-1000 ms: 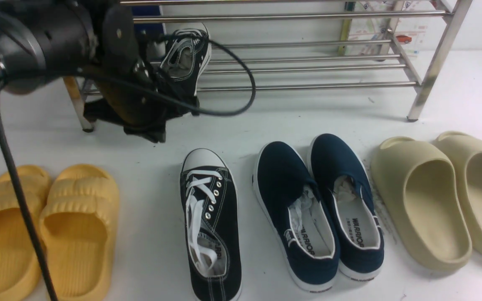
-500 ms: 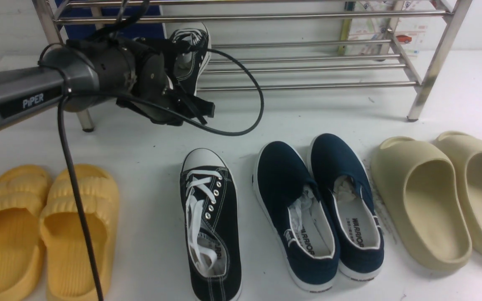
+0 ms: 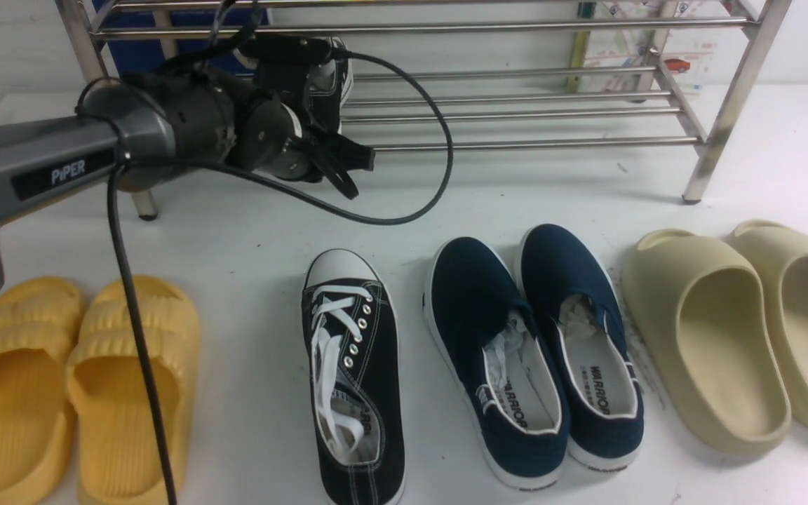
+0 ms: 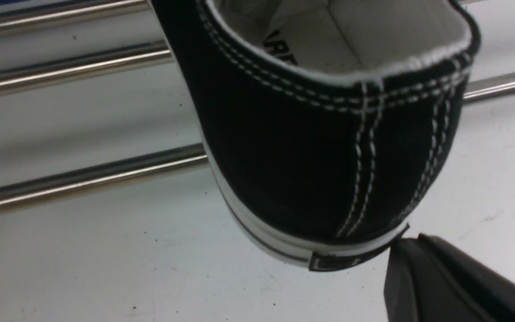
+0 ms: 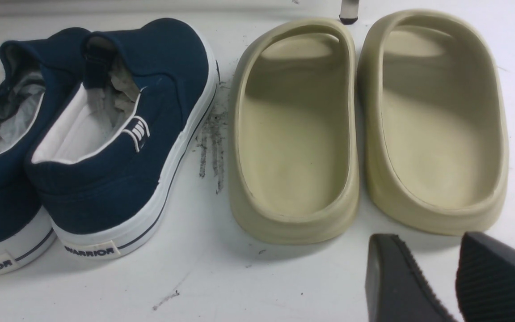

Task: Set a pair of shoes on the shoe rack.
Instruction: Use the left arm to put a shoe into the shoe rack, then use the left arm to grab the shoe closest to it, then use the left arm to put a shoe into the shoe rack

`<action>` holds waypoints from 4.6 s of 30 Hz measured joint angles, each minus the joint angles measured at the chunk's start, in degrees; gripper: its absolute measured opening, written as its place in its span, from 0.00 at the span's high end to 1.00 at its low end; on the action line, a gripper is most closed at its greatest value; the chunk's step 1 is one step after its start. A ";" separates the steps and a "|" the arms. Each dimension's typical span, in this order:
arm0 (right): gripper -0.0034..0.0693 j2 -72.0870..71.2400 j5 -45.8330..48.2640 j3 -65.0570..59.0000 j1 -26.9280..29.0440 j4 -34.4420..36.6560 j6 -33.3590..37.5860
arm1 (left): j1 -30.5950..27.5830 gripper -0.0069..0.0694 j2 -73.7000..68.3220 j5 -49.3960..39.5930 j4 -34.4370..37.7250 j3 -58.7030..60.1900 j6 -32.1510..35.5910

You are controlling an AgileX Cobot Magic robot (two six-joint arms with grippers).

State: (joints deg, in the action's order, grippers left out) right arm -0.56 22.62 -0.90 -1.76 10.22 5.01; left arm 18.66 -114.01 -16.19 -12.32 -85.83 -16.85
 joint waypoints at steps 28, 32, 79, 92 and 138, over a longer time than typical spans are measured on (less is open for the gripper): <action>0.61 0.00 0.00 0.00 0.00 0.00 0.00 | -0.05 0.93 26.29 -26.67 22.24 13.05 4.36; 0.61 0.00 0.00 0.00 0.00 0.00 0.00 | 0.63 0.93 34.34 -27.20 24.81 22.92 4.66; 0.61 0.00 0.00 0.00 0.00 0.00 0.00 | 18.77 0.86 18.84 -26.71 8.68 30.28 -29.84; 0.61 0.00 0.00 0.00 0.00 0.00 0.00 | 18.77 0.85 33.97 -34.20 8.59 25.63 -26.24; 0.61 0.00 0.00 0.00 0.00 0.00 0.00 | 6.81 0.85 -16.37 -31.82 -1.14 -36.84 -25.31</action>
State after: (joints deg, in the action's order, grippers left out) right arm -0.56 22.62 -0.90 -1.76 10.22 5.01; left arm 25.47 -130.38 -48.01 -13.45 -122.68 -42.16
